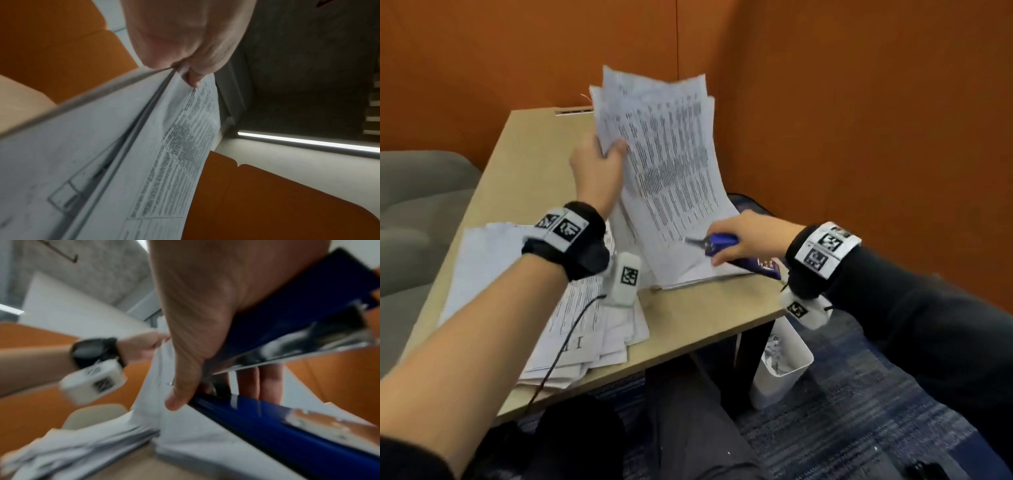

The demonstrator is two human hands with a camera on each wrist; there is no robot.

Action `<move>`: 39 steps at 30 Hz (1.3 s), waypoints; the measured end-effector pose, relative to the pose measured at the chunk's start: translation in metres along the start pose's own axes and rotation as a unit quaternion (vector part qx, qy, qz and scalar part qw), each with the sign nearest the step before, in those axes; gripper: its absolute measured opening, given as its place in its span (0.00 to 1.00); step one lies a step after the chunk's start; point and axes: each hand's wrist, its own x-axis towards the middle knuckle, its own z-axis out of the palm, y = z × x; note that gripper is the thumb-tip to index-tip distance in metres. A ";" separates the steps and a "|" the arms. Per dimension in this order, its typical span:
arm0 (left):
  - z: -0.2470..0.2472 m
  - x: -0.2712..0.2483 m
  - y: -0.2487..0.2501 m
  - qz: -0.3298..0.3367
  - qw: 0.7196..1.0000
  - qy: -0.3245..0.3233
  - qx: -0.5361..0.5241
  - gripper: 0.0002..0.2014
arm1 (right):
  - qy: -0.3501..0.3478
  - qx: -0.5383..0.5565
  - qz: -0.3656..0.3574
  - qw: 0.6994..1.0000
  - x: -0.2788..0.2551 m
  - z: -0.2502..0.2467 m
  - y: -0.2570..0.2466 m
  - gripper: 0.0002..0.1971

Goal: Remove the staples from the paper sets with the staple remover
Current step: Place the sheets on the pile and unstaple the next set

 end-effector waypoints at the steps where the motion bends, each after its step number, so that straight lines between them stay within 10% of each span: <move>1: -0.001 0.007 0.007 0.026 1.000 -0.002 0.005 0.11 | -0.022 -0.048 -0.017 0.998 0.003 0.009 -0.010 0.20; 6: -0.003 0.017 0.023 0.091 0.996 0.008 -0.005 0.04 | -0.069 -0.144 -0.046 0.986 0.018 0.046 -0.032 0.20; 9: -0.012 0.025 0.015 0.086 0.995 0.015 -0.042 0.07 | 0.123 0.002 -0.024 0.992 0.018 0.018 -0.022 0.19; 12: -0.013 0.027 0.017 0.091 0.992 -0.013 -0.091 0.05 | 0.388 0.208 0.069 0.895 0.018 -0.023 0.004 0.38; 15: -0.004 0.019 0.039 0.115 0.983 -0.036 -0.138 0.07 | 0.327 0.433 0.069 0.837 0.023 -0.051 0.020 0.57; 21: 0.007 0.011 0.069 0.165 0.960 -0.042 -0.223 0.07 | 0.343 0.593 -0.022 0.728 0.022 -0.061 0.013 0.21; 27: 0.035 -0.030 -0.003 -0.060 0.987 -0.052 -0.142 0.13 | 0.292 0.604 0.044 0.741 0.025 -0.014 0.022 0.28; 34: 0.046 -0.019 0.029 0.003 0.971 0.093 -0.221 0.05 | 0.372 0.603 -0.025 0.705 0.030 -0.056 0.007 0.15; 39: 0.050 -0.046 0.002 -0.053 0.987 -0.029 -0.147 0.10 | 0.319 0.592 0.008 0.740 0.026 -0.037 0.021 0.26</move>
